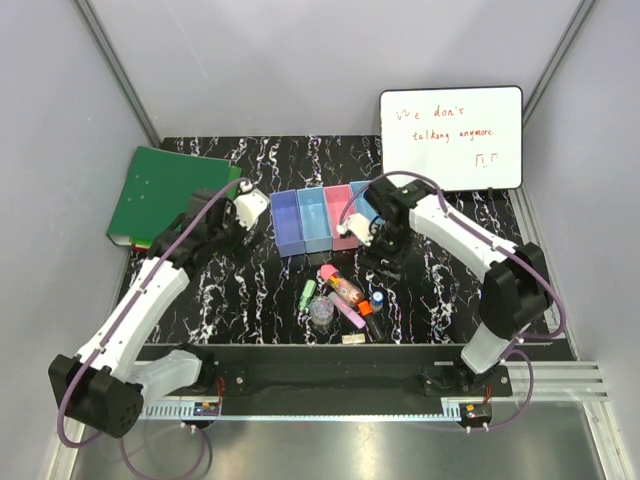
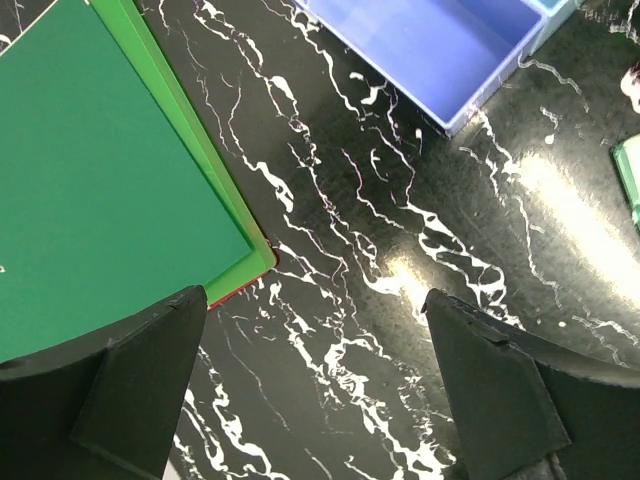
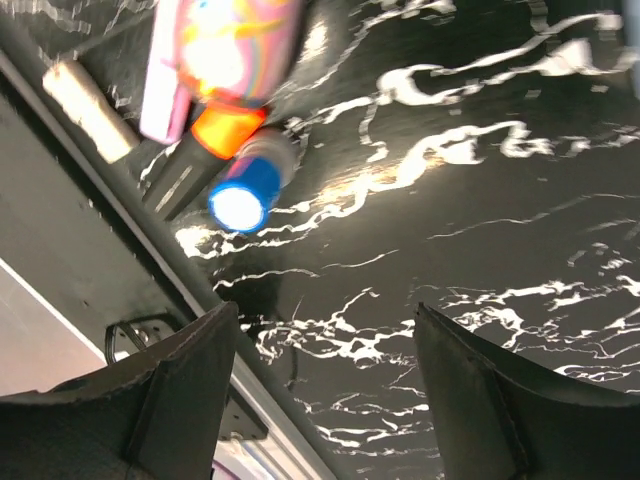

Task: Sort the stationery into containers
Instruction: Pick up the stationery from the center of the board.

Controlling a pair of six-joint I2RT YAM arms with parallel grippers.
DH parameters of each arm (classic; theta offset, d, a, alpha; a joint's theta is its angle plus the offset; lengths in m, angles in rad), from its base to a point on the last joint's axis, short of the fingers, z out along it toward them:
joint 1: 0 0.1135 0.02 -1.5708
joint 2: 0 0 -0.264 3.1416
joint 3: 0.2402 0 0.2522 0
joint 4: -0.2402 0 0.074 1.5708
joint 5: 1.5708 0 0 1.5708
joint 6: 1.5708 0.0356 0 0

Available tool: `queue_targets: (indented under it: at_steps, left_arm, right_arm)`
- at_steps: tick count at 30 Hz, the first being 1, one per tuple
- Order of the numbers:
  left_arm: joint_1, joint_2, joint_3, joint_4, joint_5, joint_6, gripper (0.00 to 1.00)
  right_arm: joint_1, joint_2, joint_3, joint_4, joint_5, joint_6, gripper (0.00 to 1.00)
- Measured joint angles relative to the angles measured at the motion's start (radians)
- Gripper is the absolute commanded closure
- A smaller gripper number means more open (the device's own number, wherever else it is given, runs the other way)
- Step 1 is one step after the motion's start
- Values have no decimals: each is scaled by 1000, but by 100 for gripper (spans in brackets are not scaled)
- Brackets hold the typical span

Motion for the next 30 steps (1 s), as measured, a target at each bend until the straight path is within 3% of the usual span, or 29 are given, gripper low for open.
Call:
queue_targets:
  at_steps: [5,11,30]
  left_arm:
    - [-19,-47,-69,-8,-15,28,3]
    - [-24,-138,-137,-8,-18,33,2]
    - [-24,-210,-144,-2,-59,8,1]
  right_arm:
    - [85,-26,-39,0,43,-23,21]
    - [106,-28,-43,19,76,-50,22]
    - [210,56,-111,64,64,-70,21]
